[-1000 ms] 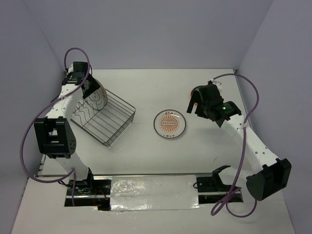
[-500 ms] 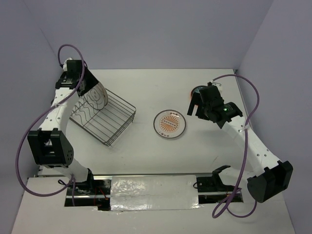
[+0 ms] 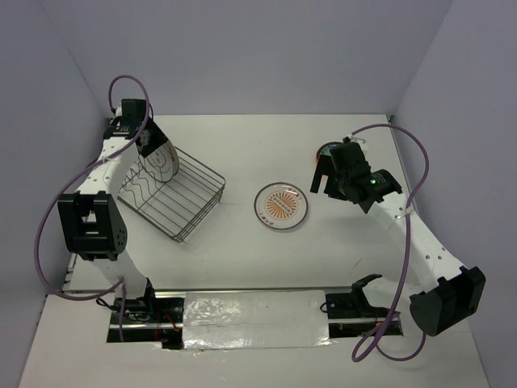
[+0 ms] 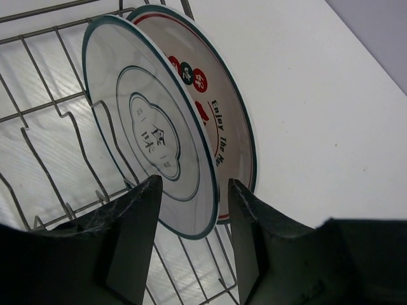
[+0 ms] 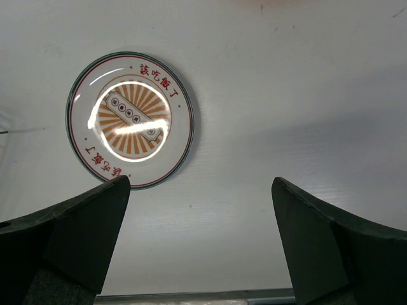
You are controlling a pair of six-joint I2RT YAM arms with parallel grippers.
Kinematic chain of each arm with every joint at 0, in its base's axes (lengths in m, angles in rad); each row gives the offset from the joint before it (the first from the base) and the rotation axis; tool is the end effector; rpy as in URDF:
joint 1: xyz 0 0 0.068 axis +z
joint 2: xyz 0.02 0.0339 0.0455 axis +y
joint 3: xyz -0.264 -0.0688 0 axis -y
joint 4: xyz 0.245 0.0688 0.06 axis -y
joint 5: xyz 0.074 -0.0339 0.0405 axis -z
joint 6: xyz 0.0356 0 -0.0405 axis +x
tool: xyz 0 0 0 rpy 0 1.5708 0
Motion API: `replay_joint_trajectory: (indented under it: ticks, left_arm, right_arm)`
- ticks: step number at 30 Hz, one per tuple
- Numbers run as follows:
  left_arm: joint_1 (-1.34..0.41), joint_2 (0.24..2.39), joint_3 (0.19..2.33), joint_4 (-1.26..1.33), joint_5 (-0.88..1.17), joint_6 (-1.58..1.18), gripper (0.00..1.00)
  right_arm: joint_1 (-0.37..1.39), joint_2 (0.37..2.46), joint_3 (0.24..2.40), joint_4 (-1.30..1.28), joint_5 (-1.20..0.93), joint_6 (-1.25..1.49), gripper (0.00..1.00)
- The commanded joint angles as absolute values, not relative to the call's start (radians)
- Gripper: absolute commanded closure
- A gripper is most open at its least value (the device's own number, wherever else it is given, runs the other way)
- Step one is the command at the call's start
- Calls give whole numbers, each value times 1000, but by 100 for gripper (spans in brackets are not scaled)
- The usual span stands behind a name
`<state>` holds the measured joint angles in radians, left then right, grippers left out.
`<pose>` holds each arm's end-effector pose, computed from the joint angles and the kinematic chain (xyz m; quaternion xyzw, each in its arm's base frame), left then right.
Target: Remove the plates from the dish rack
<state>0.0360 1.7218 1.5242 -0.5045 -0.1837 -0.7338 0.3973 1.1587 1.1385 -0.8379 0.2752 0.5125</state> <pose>0.3945 0.0207 0.3148 -0.3749 0.8227 -0.0651 0.4222 0.2169 0.0805 0.3285 0.1012 0.9240 0.0364 0.3669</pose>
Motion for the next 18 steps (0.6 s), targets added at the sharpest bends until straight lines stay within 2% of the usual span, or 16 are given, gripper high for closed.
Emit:
replay_joint_trajectory:
  ticks: [1,5,6,11,12,18]
  left_arm:
    - [34,1761,1542,-457,-166,-727,45]
    - [35,1763,1534,-494,-196,-744,58]
    - [34,1761,1534,-520,-207,-755,65]
    - [34,1761,1549,-534,-206,-772,81]
    - [34,1759,1561,-547,-204,-776,87]
    - [25,1698,1670,-603,-193,-827,99]
  right_arm:
    - [408,1146,1154,-850,281,497,0]
    - [408,1146,1154,-848,282,500,0]
    - [407,1146,1152,-845,282,502,0]
    - [410,1154,1176,-848,279,506,0]
    - [410,1155,1184,-854,281,505,0]
    - [410,1166,1232,-868,281,511,0]
